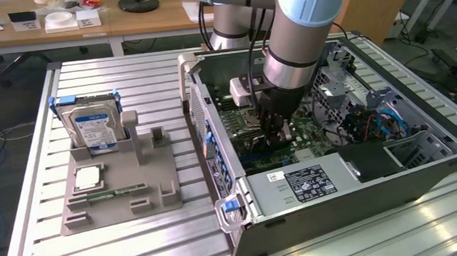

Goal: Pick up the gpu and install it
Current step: 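Insert the gpu into the slot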

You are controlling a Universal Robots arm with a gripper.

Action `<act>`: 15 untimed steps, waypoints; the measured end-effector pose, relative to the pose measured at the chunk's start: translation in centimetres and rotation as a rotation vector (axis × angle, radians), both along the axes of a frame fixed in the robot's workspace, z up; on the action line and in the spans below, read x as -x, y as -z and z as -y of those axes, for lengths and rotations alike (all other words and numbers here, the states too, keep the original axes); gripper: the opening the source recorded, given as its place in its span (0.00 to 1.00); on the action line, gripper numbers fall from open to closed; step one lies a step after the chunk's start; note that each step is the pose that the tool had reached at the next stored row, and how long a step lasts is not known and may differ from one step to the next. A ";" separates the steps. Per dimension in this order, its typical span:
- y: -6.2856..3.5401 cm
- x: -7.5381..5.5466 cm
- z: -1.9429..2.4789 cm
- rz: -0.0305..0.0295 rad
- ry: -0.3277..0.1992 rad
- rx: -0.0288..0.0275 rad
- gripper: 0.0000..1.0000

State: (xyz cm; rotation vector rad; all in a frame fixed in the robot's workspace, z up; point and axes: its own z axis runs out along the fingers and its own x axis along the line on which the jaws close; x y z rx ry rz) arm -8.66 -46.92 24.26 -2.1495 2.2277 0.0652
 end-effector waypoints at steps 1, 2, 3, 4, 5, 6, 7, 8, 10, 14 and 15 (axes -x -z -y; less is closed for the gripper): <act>0.02 0.0 -0.01 0.0002 0.000 -0.0003 0.27; 0.01 0.0 -0.01 0.0003 0.000 -0.0004 0.27; 0.00 0.0 -0.01 0.0003 0.000 -0.0005 0.27; -0.04 0.0 -0.01 0.0006 0.000 -0.0009 0.27; -0.07 0.0 -0.01 0.0007 0.000 -0.0013 0.27; -0.12 0.0 -0.02 0.0010 0.000 -0.0018 0.27; -0.25 0.0 -0.01 0.0007 0.000 -0.0012 0.27; -0.37 0.0 0.00 0.0003 0.000 -0.0007 0.27; -0.46 0.0 -0.01 0.0003 0.000 -0.0005 0.27; -0.48 0.0 0.03 0.0002 0.000 0.0023 0.27; -0.48 0.0 0.04 0.0002 0.000 0.0031 0.27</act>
